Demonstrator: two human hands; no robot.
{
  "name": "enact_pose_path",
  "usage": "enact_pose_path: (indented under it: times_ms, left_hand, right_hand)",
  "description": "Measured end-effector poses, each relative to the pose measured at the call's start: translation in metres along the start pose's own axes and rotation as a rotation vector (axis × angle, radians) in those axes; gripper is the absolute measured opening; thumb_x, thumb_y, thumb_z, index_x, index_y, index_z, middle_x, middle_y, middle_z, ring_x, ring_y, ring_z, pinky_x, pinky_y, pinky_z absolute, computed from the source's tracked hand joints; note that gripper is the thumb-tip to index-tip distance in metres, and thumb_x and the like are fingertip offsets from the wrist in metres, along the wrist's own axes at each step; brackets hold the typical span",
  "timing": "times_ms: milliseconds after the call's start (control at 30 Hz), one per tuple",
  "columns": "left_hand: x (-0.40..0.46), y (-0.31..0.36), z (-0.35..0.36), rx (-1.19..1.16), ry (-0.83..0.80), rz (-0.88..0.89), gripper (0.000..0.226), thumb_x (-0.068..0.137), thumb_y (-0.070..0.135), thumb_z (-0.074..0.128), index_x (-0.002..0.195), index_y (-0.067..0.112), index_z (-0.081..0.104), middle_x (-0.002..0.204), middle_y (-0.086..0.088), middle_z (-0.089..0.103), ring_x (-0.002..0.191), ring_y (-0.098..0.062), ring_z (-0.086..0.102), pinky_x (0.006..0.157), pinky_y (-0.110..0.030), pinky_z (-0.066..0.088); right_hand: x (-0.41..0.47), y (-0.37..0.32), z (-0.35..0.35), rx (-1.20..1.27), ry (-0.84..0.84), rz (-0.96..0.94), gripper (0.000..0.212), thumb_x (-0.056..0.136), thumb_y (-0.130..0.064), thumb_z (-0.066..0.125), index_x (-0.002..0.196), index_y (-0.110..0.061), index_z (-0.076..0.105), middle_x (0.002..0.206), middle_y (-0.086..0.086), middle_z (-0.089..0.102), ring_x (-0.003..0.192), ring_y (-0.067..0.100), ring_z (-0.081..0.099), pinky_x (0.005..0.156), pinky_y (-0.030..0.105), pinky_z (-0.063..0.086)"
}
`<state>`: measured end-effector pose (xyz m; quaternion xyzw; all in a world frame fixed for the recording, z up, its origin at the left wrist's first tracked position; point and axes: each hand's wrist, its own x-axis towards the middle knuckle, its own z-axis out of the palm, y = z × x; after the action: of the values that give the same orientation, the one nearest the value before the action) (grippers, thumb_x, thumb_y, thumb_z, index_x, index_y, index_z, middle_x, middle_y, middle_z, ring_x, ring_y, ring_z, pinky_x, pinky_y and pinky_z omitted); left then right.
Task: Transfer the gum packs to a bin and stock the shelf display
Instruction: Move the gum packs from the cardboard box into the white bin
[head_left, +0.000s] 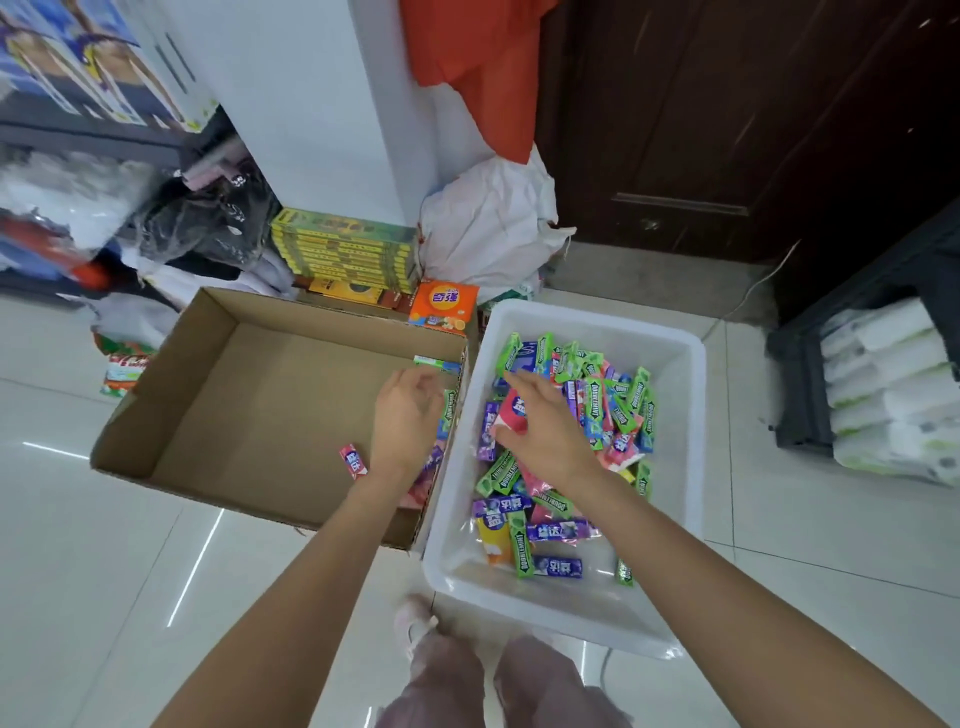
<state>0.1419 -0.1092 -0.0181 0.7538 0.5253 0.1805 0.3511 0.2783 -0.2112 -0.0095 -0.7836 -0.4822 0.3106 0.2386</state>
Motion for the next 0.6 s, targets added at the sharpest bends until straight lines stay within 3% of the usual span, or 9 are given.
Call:
enact_pose_path:
  times_ms: [200, 300, 400, 500, 600]
  left_hand:
    - [0.012, -0.066, -0.017, 0.179, -0.249, -0.23, 0.039, 0.09, 0.009, 0.056, 0.128, 0.006, 0.052, 0.128, -0.016, 0.053, 0.112, -0.033, 0.054, 0.093, -0.032, 0.04]
    - [0.017, -0.085, -0.016, 0.21, -0.404, -0.192, 0.051, 0.086, 0.013, 0.063, 0.134, 0.011, 0.047, 0.13, -0.014, 0.049, 0.108, -0.031, 0.056, 0.091, -0.03, 0.042]
    - [0.02, -0.094, -0.011, 0.228, -0.526, -0.149, 0.066, 0.083, 0.021, 0.069, 0.142, 0.018, 0.038, 0.138, -0.013, 0.037, 0.12, -0.031, 0.048, 0.102, -0.034, 0.039]
    - [0.021, -0.098, -0.008, 0.229, -0.556, -0.121, 0.077, 0.079, 0.025, 0.074, 0.145, 0.021, 0.033, 0.141, -0.013, 0.027, 0.13, -0.03, 0.034, 0.111, -0.034, 0.029]
    - [0.021, -0.098, -0.006, 0.281, -0.552, -0.085, 0.077, 0.079, 0.03, 0.073, 0.144, 0.022, 0.034, 0.14, -0.012, 0.025, 0.131, -0.03, 0.028, 0.11, -0.032, 0.025]
  right_hand:
    - [0.018, -0.036, 0.04, -0.061, -0.129, 0.03, 0.092, 0.087, -0.039, 0.062, 0.15, -0.009, 0.001, 0.159, 0.003, -0.002, 0.145, 0.017, -0.001, 0.115, 0.025, 0.004]
    - [0.018, -0.038, 0.051, -0.128, -0.087, 0.043, 0.094, 0.087, -0.037, 0.062, 0.15, -0.008, -0.001, 0.159, 0.003, -0.005, 0.145, 0.018, -0.004, 0.114, 0.025, 0.001]
    - [0.016, -0.035, 0.053, -0.131, -0.085, 0.042, 0.093, 0.087, -0.031, 0.063, 0.15, -0.011, -0.002, 0.158, 0.0, -0.007, 0.145, 0.015, -0.005, 0.114, 0.023, 0.001]
    - [0.018, -0.032, 0.052, -0.154, -0.092, 0.036, 0.092, 0.087, -0.032, 0.064, 0.15, -0.011, 0.0, 0.158, -0.002, -0.007, 0.145, 0.013, -0.006, 0.113, 0.019, 0.0]
    - [0.019, -0.032, 0.054, -0.153, -0.09, 0.052, 0.093, 0.087, -0.032, 0.065, 0.151, -0.012, 0.001, 0.158, -0.004, -0.007, 0.145, 0.012, -0.006, 0.112, 0.019, 0.0]
